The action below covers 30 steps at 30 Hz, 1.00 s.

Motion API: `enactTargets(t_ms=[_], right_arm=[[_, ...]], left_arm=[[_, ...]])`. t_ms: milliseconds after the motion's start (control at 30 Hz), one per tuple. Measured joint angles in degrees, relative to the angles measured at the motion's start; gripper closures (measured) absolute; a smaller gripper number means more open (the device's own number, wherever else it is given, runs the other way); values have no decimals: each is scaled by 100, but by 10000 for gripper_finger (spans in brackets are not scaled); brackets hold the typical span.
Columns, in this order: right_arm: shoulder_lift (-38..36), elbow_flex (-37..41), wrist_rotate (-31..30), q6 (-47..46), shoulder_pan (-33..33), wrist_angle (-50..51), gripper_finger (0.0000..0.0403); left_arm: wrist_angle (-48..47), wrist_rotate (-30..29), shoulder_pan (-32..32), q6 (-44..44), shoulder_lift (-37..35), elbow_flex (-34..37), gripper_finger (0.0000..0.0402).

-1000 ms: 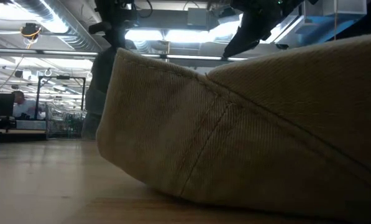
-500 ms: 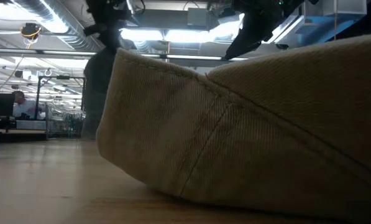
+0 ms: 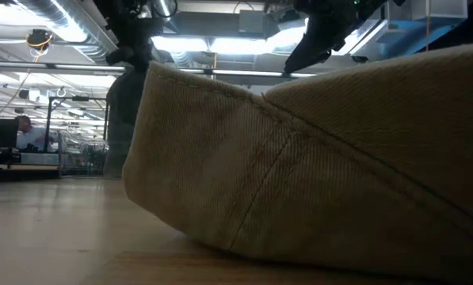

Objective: Pick & Place hat
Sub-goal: Put the left blue cap into the left transparent bin

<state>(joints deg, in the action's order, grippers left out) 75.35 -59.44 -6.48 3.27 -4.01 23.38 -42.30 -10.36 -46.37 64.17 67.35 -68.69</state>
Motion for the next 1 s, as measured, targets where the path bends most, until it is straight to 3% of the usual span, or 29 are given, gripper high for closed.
enactTargets(t_ms=[333, 700, 1000], right_arm=[[0, 0, 0, 33, 0, 2, 229], [0, 0, 0, 44, 0, 24, 229], [0, 0, 0, 31, 0, 28, 229]], left_arm=[[-12, -1185, 179, -202, 259, 0, 379], [-126, -1281, 182, -331, 707, 0, 377], [-138, -1970, 42, -454, 936, 0, 346]])
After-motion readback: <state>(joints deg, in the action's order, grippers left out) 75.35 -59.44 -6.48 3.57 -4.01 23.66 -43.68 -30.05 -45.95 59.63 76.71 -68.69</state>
